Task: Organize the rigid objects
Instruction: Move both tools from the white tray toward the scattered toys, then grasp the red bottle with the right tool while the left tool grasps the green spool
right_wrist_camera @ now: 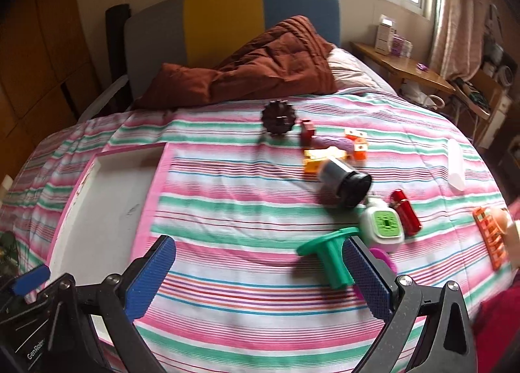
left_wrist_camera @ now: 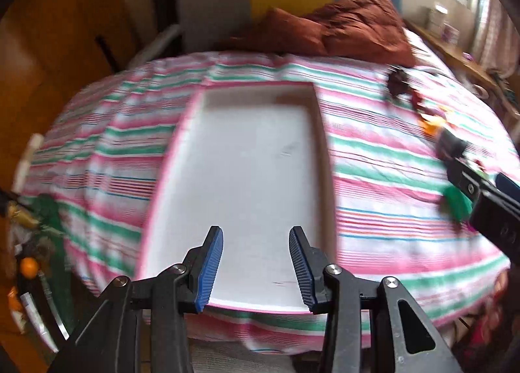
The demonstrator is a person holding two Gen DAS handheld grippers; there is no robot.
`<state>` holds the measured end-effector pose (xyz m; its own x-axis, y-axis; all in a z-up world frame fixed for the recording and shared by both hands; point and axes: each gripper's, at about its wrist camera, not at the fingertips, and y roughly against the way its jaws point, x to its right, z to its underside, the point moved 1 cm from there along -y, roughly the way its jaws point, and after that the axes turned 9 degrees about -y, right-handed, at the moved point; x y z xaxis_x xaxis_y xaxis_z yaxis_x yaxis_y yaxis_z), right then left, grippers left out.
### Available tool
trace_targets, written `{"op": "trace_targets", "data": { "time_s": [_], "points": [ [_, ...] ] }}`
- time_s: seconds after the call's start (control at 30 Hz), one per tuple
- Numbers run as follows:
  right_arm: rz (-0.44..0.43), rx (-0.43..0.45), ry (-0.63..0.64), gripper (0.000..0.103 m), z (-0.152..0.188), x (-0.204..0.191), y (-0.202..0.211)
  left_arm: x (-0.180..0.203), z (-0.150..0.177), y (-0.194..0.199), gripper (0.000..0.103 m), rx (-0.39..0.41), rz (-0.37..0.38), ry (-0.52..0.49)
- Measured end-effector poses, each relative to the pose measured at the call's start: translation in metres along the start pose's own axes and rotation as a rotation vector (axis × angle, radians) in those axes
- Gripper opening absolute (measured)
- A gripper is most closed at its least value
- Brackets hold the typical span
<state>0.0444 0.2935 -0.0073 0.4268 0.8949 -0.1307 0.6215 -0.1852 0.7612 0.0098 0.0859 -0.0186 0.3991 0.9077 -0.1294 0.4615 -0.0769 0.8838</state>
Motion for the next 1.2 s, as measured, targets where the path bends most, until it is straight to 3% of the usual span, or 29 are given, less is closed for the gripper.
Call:
{"op": "trace_targets", "data": {
  "time_s": [0.13,0.4,0.7,0.9,1.07,1.13,1.2],
  "points": [
    [0.043,0.008,-0.040,0.103,-0.001,0.031,-0.001,0.021,-0.002,-0.010,0.043,-0.027,0.120,-0.031],
    [0.193,-0.038,-0.101,0.103,-0.001,0.094,-0.010,0.064,-0.005,-0.006,0.043,-0.024,0.135,-0.159],
    [0.310,-0.049,-0.104,0.103,-0.002,0.138,-0.015,0.094,-0.008,-0.008,0.043,-0.040,0.222,-0.198],
    [0.327,-0.046,-0.117,0.103,-0.005,0.155,-0.016,0.118,-0.011,-0.006,0.043,-0.030,0.285,-0.237],
    [0.307,-0.042,-0.098,0.102,-0.010,0.168,-0.022,0.133,-0.011,-0.010,0.043,-0.036,0.386,-0.249],
    [0.295,-0.025,-0.077,0.088,-0.016,0.176,-0.026,0.137,-0.011,-0.013,0.043,-0.048,0.440,-0.241],
    [0.270,-0.030,-0.086,0.085,-0.023,0.188,-0.033,0.141,-0.012,-0.017,0.043,-0.069,0.499,-0.222]
  ]
}}
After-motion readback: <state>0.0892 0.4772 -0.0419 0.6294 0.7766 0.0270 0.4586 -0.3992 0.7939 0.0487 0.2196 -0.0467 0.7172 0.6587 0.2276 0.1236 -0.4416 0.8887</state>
